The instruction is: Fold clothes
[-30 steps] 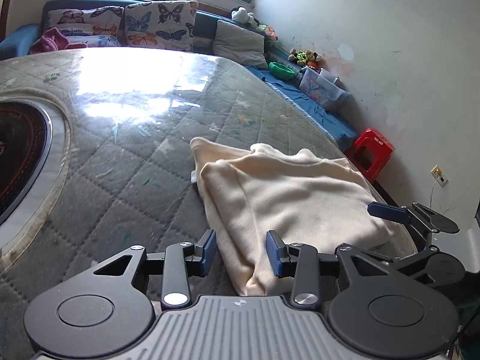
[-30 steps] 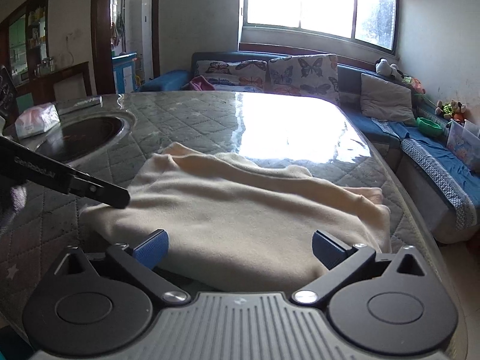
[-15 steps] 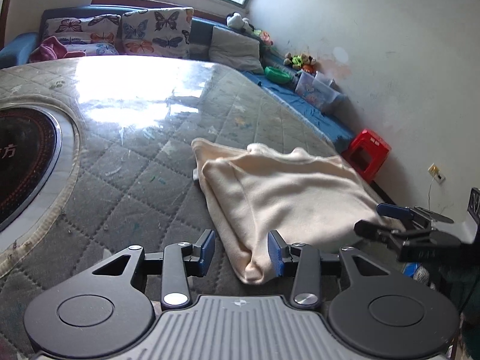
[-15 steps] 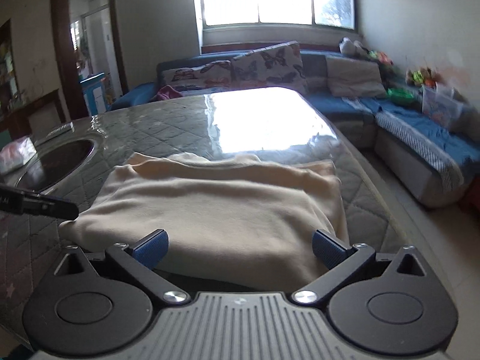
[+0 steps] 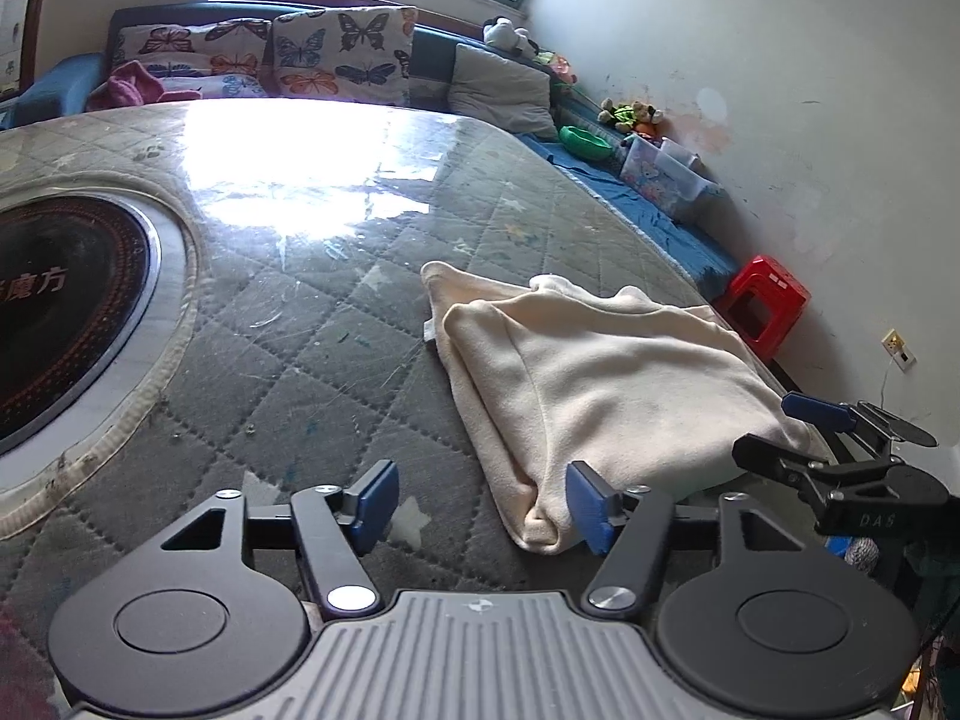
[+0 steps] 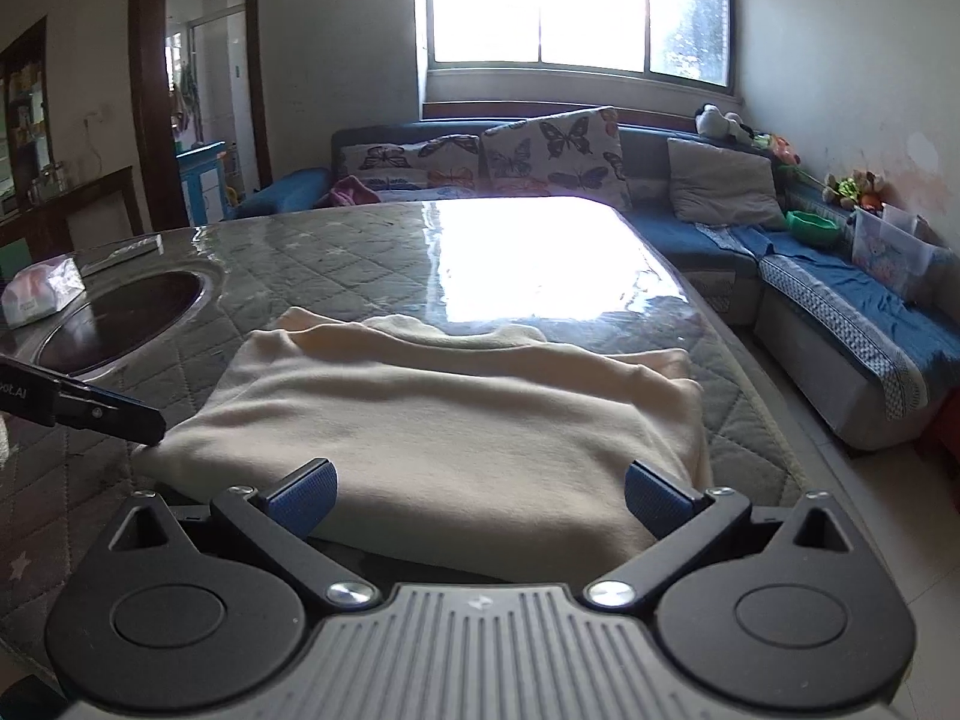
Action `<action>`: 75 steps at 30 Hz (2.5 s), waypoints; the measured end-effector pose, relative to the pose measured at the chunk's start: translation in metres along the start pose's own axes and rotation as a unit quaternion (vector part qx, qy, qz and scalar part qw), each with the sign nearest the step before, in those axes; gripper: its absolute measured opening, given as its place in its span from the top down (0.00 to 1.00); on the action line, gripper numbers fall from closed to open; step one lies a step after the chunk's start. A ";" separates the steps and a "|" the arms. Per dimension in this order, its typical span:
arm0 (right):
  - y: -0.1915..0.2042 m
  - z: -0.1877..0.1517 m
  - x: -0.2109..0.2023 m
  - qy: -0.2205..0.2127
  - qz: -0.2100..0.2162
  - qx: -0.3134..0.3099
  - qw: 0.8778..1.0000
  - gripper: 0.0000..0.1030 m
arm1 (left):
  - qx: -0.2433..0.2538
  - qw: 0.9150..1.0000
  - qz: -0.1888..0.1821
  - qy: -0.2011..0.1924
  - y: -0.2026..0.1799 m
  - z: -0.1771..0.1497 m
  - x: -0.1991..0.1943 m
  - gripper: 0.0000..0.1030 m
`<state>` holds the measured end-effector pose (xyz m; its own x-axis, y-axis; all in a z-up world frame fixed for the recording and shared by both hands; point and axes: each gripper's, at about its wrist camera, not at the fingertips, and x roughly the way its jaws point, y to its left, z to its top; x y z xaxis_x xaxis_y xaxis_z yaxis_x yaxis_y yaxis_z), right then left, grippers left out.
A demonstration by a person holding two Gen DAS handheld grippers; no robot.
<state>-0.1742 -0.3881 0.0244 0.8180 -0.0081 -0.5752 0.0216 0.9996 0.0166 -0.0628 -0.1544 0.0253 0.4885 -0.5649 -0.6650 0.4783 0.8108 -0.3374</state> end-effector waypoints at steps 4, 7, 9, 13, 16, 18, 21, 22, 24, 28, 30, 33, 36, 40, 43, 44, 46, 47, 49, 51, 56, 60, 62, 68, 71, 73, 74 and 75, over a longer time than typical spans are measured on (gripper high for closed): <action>0.010 0.003 -0.001 -0.004 0.012 -0.011 1.000 0.00 | 0.003 1.000 0.011 -0.006 -0.002 0.000 -0.003 0.19; 0.015 0.005 -0.001 -0.003 0.019 -0.019 1.000 0.00 | 0.003 1.000 0.019 -0.013 -0.004 -0.001 -0.006 0.11; 0.020 0.006 -0.001 -0.002 0.013 -0.025 1.000 0.00 | 0.006 1.000 0.021 -0.015 -0.004 0.000 -0.008 0.10; 0.025 0.008 -0.001 0.003 0.027 -0.027 0.999 0.00 | 0.011 0.999 0.027 -0.017 -0.005 -0.001 -0.010 0.05; 0.031 0.009 -0.001 0.007 0.033 -0.039 0.999 0.00 | 0.012 0.999 0.032 -0.017 -0.006 -0.002 -0.011 0.03; 0.035 0.010 -0.001 0.006 0.039 -0.047 0.998 0.00 | 0.012 0.999 0.033 -0.017 -0.007 -0.002 -0.012 0.01; 0.042 0.010 -0.004 -0.002 0.047 -0.060 0.997 0.00 | 0.017 0.999 0.038 -0.021 -0.009 -0.003 -0.014 0.00; 0.043 0.011 -0.005 -0.002 0.053 -0.063 0.997 0.00 | 0.018 0.999 0.039 -0.022 -0.009 -0.004 -0.015 0.00; 0.047 0.011 -0.005 0.000 0.058 -0.071 0.996 0.00 | 0.019 0.999 0.042 -0.024 -0.010 -0.004 -0.016 0.00; 0.054 0.009 -0.005 0.005 0.069 -0.079 0.994 0.00 | 0.018 0.998 0.047 -0.026 -0.012 -0.007 -0.020 0.00; 0.056 0.007 -0.006 0.007 0.072 -0.080 0.994 0.00 | 0.020 0.998 0.050 -0.027 -0.013 -0.008 -0.022 0.00; 0.058 0.003 -0.007 0.018 0.078 -0.083 0.993 0.00 | 0.024 0.998 0.055 -0.030 -0.016 -0.010 -0.025 0.00; 0.058 -0.001 -0.007 0.031 0.083 -0.080 0.993 0.00 | 0.026 0.997 0.058 -0.033 -0.018 -0.012 -0.027 0.00; 0.059 -0.010 -0.008 0.052 0.082 -0.089 0.991 0.00 | 0.026 0.997 0.059 -0.035 -0.020 -0.014 -0.030 0.00; 0.061 -0.017 -0.008 0.063 0.081 -0.095 0.990 0.00 | 0.028 0.997 0.061 -0.033 -0.023 -0.017 -0.031 0.00; 0.061 -0.019 -0.007 0.065 0.081 -0.095 0.990 0.00 | 0.029 0.997 0.061 -0.032 -0.024 -0.017 -0.031 0.00; 0.060 -0.023 -0.006 0.069 0.082 -0.092 0.990 0.00 | 0.029 0.997 0.063 -0.031 -0.025 -0.019 -0.031 0.00; 0.059 -0.025 -0.005 0.075 0.082 -0.090 0.990 0.00 | 0.029 0.997 0.065 -0.029 -0.025 -0.019 -0.031 0.00; 0.057 -0.028 -0.005 0.075 0.084 -0.084 0.990 0.00 | 0.029 0.997 0.071 -0.029 -0.026 -0.020 -0.030 0.00; 0.057 -0.028 -0.005 0.075 0.085 -0.083 0.990 0.00 | 0.029 0.997 0.071 -0.029 -0.026 -0.020 -0.030 0.00; 0.055 -0.031 -0.007 0.071 0.086 -0.082 0.990 0.00 | 0.026 0.997 0.072 -0.026 -0.027 -0.019 -0.027 0.00; 0.055 -0.031 -0.008 0.070 0.085 -0.081 0.991 0.00 | 0.025 0.997 0.074 -0.022 -0.029 -0.020 -0.026 0.00; 0.055 -0.030 -0.008 0.072 0.084 -0.082 0.990 0.00 | 0.028 0.997 0.069 -0.023 -0.031 -0.020 -0.026 0.00; 0.056 -0.027 -0.011 0.075 0.080 -0.082 0.991 0.00 | 0.050 0.996 0.076 -0.026 -0.040 -0.021 -0.025 0.00; 0.055 -0.027 -0.012 0.075 0.082 -0.083 0.990 0.00 | 0.057 0.995 0.081 -0.029 -0.044 -0.020 -0.025 0.00; 0.055 -0.027 -0.014 0.073 0.078 -0.085 0.991 0.00 | 0.059 0.995 0.081 -0.029 -0.046 -0.020 -0.025 0.00; 0.055 -0.027 -0.015 0.071 0.074 -0.086 0.991 0.00 | 0.060 0.995 0.080 -0.029 -0.047 -0.020 -0.024 0.00; 0.055 -0.026 -0.017 0.068 0.074 -0.084 0.991 0.00 | 0.062 0.995 0.079 -0.028 -0.048 -0.020 -0.024 0.00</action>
<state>-0.2017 -0.3322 0.0133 0.7201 0.1306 -0.6814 -0.1978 0.9800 -0.0212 -0.1119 -0.1767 0.0439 0.6031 -0.4419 -0.6640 0.4763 0.8673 -0.1446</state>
